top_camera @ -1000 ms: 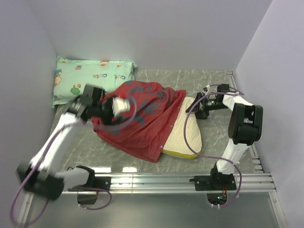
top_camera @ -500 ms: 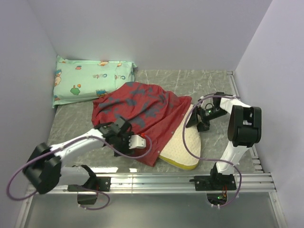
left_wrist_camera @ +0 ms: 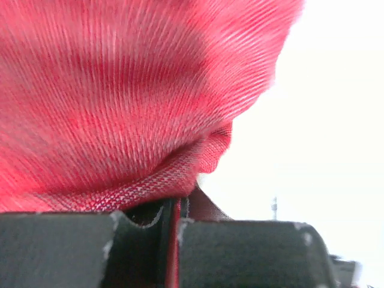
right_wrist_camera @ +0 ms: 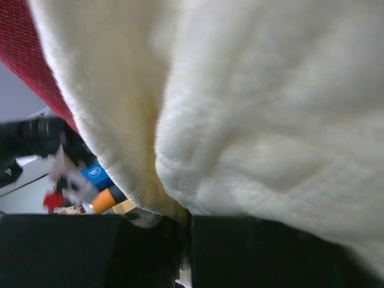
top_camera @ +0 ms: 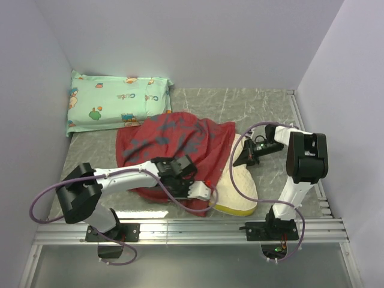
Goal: Put the pillow into the pillowcase
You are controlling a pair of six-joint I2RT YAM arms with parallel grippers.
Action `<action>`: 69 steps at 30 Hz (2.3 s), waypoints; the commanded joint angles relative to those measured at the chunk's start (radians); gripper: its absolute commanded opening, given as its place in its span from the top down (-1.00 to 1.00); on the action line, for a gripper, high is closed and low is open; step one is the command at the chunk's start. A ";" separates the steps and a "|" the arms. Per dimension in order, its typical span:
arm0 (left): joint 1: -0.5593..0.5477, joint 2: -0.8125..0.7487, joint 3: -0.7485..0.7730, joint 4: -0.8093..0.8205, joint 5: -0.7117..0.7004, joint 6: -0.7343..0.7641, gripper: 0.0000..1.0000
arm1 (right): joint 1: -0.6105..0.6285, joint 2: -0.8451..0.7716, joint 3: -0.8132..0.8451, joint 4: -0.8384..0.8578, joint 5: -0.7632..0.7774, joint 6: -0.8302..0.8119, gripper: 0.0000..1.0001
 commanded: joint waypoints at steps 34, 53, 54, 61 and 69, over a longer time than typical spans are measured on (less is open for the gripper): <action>0.185 -0.176 0.234 0.092 0.237 -0.101 -0.62 | -0.222 -0.167 0.317 -0.298 0.140 -0.366 -0.48; 0.606 -0.637 -0.104 -0.130 0.169 -0.078 -0.82 | 0.812 -0.882 -0.304 0.438 0.955 -0.410 -1.00; 0.631 -0.640 -0.099 -0.136 0.184 -0.086 -0.82 | 0.868 -0.872 -0.327 0.470 1.007 -0.440 -1.00; 0.617 -0.646 -0.122 -0.257 0.239 0.180 -0.99 | 1.037 -0.722 -0.525 0.673 1.136 -0.549 -1.00; 0.458 -0.571 -0.431 0.188 -0.093 0.268 -0.99 | 1.025 -0.576 -0.462 0.688 1.143 -0.508 0.15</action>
